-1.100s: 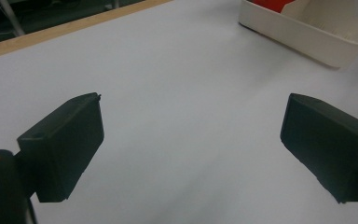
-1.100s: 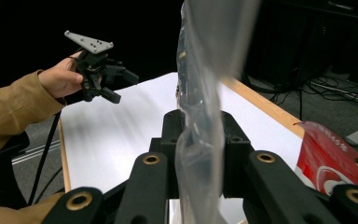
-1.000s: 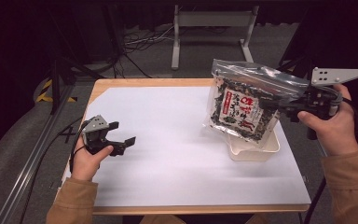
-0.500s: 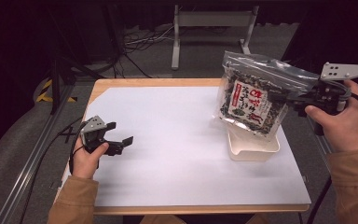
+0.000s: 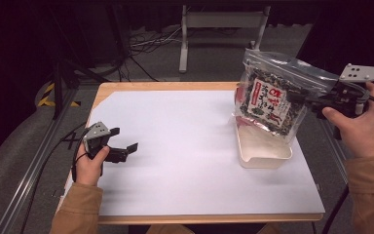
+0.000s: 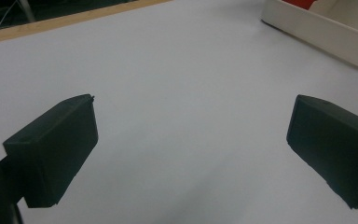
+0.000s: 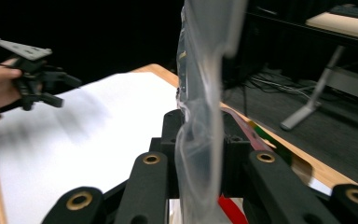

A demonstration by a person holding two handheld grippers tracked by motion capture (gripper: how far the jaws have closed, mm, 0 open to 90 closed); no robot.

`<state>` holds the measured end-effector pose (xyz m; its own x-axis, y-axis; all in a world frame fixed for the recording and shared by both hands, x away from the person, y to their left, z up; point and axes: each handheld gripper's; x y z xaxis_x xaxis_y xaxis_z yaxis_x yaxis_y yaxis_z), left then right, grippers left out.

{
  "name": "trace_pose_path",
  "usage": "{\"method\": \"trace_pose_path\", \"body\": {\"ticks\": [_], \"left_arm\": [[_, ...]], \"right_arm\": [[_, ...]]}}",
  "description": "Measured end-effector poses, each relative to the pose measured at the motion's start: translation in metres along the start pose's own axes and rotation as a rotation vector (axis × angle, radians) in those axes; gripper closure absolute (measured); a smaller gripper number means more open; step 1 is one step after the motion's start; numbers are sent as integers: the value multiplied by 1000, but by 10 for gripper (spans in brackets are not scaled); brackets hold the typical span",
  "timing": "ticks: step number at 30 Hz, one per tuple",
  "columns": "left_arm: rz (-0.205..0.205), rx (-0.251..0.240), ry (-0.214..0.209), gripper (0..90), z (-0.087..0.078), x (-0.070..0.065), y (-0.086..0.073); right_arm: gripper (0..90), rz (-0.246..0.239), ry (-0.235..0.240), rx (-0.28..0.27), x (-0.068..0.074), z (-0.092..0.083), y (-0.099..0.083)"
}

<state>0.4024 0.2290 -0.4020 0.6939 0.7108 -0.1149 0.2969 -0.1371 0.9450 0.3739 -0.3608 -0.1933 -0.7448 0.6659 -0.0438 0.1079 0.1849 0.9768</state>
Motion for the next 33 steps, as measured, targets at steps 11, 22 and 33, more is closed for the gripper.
{"method": "trace_pose_path", "body": {"ticks": [11,22,33], "left_arm": [[-29,-6,5,30,-1,3,-1],[-21,-4,3,30,-2,4,-1],[-29,0,-4,30,-1,4,-2]], "right_arm": [[758,7,-57,11,-6,1,-11],[758,23,-92,24,-10,6,-27],[757,42,-100,54,-14,11,-44]]}}
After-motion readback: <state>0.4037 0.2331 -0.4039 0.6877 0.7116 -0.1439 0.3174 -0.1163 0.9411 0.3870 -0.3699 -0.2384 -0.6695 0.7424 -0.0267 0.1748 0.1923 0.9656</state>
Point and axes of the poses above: each handheld gripper's, and its own axes: z roughly forward along the jaws, y roughly out of its top, x roughly to its left, and after that the axes turned 10 degrees about -x, right-handed
